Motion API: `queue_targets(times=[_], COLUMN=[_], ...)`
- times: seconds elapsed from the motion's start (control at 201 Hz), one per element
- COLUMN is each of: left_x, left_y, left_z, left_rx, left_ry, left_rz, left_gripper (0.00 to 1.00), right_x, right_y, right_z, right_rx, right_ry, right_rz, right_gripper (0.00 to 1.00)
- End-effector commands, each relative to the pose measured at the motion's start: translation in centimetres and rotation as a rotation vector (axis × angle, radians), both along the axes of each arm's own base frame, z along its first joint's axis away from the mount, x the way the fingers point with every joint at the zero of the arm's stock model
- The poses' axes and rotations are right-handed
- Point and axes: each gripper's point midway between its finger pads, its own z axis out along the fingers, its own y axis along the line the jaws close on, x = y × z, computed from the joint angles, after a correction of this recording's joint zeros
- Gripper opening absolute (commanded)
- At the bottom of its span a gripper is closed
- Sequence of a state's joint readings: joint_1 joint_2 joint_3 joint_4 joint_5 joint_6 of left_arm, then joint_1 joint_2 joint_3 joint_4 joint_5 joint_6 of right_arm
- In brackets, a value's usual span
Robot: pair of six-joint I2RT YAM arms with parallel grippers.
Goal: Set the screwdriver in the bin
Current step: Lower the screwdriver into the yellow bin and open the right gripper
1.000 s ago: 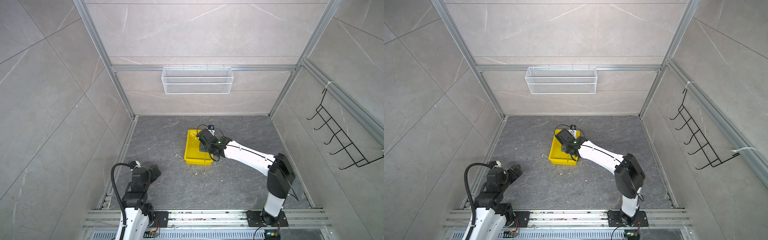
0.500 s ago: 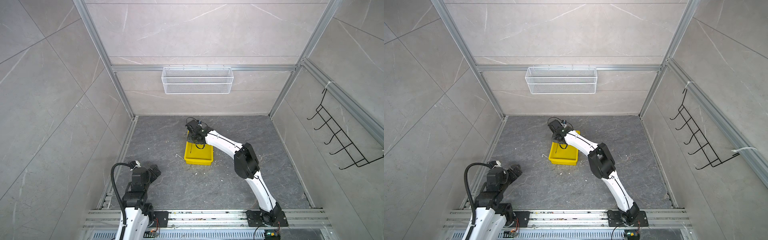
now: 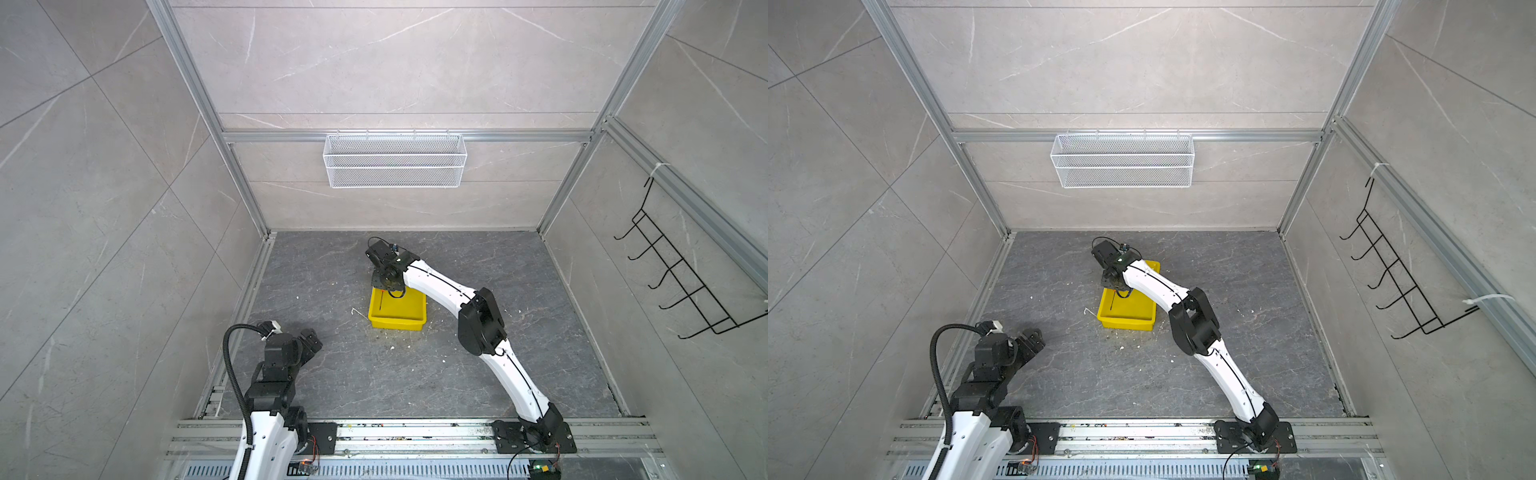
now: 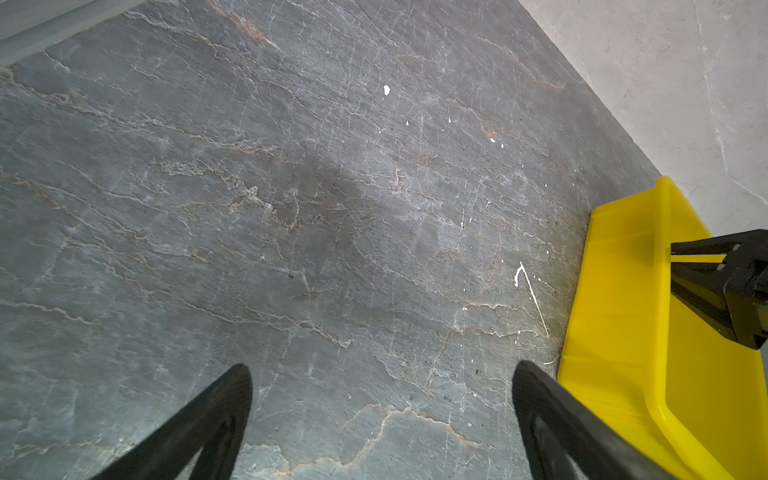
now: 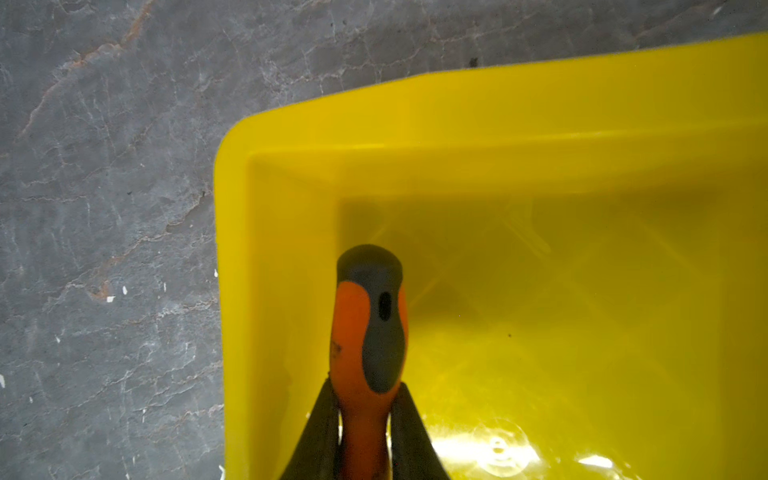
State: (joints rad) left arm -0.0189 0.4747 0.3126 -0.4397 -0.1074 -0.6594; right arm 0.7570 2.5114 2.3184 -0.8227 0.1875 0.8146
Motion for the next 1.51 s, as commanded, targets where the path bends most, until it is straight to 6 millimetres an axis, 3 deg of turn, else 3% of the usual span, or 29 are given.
queue_targets(times=[0.0,0.363,0.577,0.816,0.96,1.04,1.099,1.139,1.164,1.179,1.318,1.383,1.507], left_x=[0.6,0.5,0.4,0.4,0.4,0.6,0.6,0.6,0.6,0.6,0.6,0.6,0.8], left_y=[0.4,0.5,0.4,0.4,0.6,0.5,0.5,0.6,0.6,0.6,0.4,0.2,0.0], left_z=[1.3,1.3,1.2,1.1,1.1,0.9,0.7,0.6,0.5,0.4,0.3,0.3,0.2], left_rx=[0.004,0.007,0.003,0.002,0.007,0.007,0.008,0.008,0.005,0.003,-0.007,-0.01,-0.014], left_ry=[-0.049,-0.047,-0.041,-0.041,-0.04,-0.036,-0.017,-0.005,-0.002,0.003,0.011,0.007,0.002], left_rz=[0.026,0.03,0.028,0.029,0.039,0.032,0.031,0.038,0.04,0.042,0.038,0.029,0.014], left_gripper=[1.0,1.0,1.0,1.0,1.0,1.0,1.0,1.0,1.0,1.0,1.0,1.0,1.0], right_x=[-0.6,-0.7,-0.6,-1.1,-1.5,-1.9,-2.6,-3.2,-3.6,-3.8,-6.2,-7.3,-8.8], right_y=[-0.7,-0.8,-0.7,-1.0,-2.0,-3.7,-5.2,-6.3,-6.8,-7.2,-11.9,-15.1,-22.9], right_z=[-1.2,-2.0,-2.4,-1.3,1.3,3.4,5.2,6.3,7.2,7.6,11.6,12.9,13.3], right_rx=[-0.054,-0.066,-0.075,-0.048,-0.002,-0.005,0.001,0.01,0.027,0.039,0.078,0.022,-0.186], right_ry=[0.022,0.034,0.03,0.019,-0.011,-0.028,-0.055,-0.081,-0.103,-0.114,-0.187,-0.223,-0.276], right_rz=[0.011,0.022,0.043,0.04,0.052,0.062,0.074,0.085,0.095,0.103,0.127,0.106,-0.028], right_gripper=[0.15,0.2,0.31,0.36,0.41,0.48,0.6,0.76,0.94,0.98,0.99,0.99,0.99])
